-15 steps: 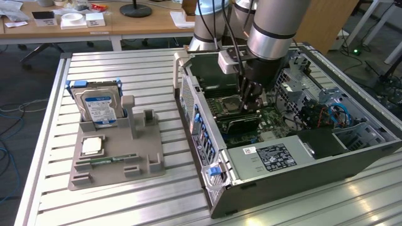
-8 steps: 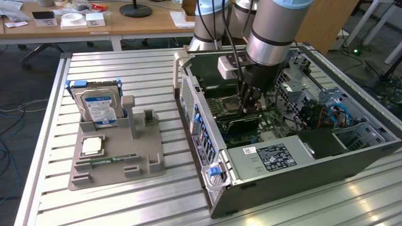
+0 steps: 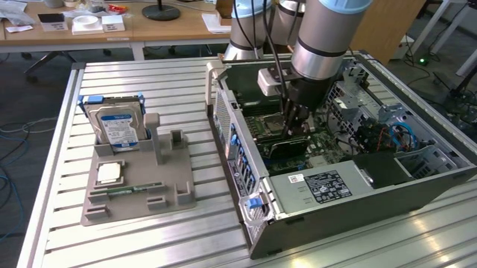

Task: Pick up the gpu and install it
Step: 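Press down on the gpu until it lock into place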

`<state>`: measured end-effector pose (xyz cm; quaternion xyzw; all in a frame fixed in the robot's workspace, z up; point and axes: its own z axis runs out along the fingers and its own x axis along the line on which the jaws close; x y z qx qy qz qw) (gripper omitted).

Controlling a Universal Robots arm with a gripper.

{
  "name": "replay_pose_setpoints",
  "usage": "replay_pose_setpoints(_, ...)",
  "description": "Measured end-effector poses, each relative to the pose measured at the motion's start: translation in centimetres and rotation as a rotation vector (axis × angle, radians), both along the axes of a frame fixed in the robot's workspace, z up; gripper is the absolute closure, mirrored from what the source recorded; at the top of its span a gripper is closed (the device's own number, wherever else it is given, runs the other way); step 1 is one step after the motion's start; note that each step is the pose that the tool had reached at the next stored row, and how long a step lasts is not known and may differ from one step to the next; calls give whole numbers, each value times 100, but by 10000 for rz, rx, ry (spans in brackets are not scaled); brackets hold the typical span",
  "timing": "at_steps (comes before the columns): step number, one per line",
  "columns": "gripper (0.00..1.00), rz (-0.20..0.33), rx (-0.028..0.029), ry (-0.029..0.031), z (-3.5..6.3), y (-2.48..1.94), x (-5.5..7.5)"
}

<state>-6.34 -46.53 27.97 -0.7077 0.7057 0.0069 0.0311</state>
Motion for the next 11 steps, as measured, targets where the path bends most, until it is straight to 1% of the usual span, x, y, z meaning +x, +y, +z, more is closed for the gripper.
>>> replay_pose_setpoints(7, 89, 1, 0, 1, -11, 1, -8)
replay_pose_setpoints(11, 89, 0, 2, 0, -15, 8, -36)
